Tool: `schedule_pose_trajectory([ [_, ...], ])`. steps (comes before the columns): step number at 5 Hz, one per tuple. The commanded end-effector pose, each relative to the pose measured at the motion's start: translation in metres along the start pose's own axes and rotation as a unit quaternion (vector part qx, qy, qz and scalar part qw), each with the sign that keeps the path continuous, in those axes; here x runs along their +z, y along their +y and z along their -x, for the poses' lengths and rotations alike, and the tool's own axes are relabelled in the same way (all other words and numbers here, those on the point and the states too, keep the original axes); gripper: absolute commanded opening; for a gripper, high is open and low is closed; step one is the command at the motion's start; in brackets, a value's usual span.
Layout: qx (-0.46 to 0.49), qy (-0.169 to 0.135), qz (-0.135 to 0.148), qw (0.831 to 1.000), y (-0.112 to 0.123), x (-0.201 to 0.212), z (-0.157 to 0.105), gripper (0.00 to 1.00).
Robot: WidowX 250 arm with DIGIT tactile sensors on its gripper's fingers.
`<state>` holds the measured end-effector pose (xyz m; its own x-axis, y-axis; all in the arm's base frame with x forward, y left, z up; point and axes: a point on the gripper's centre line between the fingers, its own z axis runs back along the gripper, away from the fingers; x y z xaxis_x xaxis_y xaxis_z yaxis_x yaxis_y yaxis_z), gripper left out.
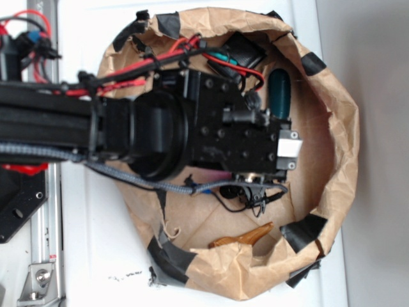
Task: Grab the yellow duck.
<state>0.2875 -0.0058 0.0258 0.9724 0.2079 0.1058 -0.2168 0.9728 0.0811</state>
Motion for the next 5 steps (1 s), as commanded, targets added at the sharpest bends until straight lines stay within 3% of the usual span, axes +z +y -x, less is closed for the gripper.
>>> schedule_pose_trajectory([
  [1,-0.004,-0.076,0.025,0.997,0.021,0.072,-0.019,0.0],
  [2,-0.036,-0.078,0.07,0.994,0.02,0.107,-0.012,0.0],
  [4,-0.117,-0.036,0.098,0.988,-0.009,0.123,-0.006,0.0],
  [5,-0.125,-0.025,0.102,0.987,-0.011,0.122,-0.005,0.0],
])
